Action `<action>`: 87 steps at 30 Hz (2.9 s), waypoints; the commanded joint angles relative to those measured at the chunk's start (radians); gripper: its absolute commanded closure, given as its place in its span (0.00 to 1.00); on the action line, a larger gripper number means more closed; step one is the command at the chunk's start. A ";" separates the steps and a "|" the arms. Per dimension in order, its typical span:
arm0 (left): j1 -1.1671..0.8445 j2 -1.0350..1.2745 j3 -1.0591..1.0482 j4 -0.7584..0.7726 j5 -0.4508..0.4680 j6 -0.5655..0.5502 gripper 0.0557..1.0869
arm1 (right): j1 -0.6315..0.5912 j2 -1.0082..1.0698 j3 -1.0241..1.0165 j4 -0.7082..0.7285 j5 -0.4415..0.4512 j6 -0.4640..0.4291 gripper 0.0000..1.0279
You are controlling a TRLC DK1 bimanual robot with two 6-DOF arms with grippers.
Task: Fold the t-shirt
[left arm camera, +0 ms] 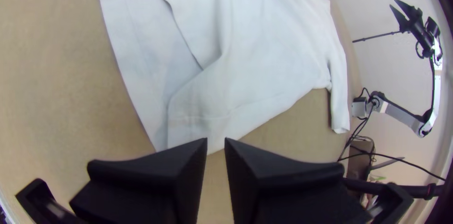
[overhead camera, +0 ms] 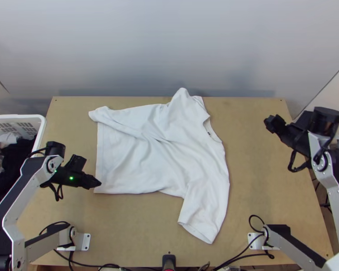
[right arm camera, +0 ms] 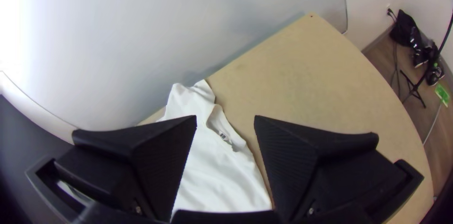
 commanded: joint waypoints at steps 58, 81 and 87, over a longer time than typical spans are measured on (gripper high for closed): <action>-0.047 0.149 -0.054 0.240 -0.042 -0.062 0.96 | 0.050 -0.113 -0.243 0.061 -0.013 0.002 0.43; 0.045 0.090 0.034 0.172 -0.044 -0.071 0.96 | 0.132 0.019 -0.597 -0.102 -0.231 0.047 0.48; 0.056 0.070 0.037 0.149 -0.042 -0.074 0.96 | 0.133 0.055 -0.605 -0.067 -0.231 0.024 0.48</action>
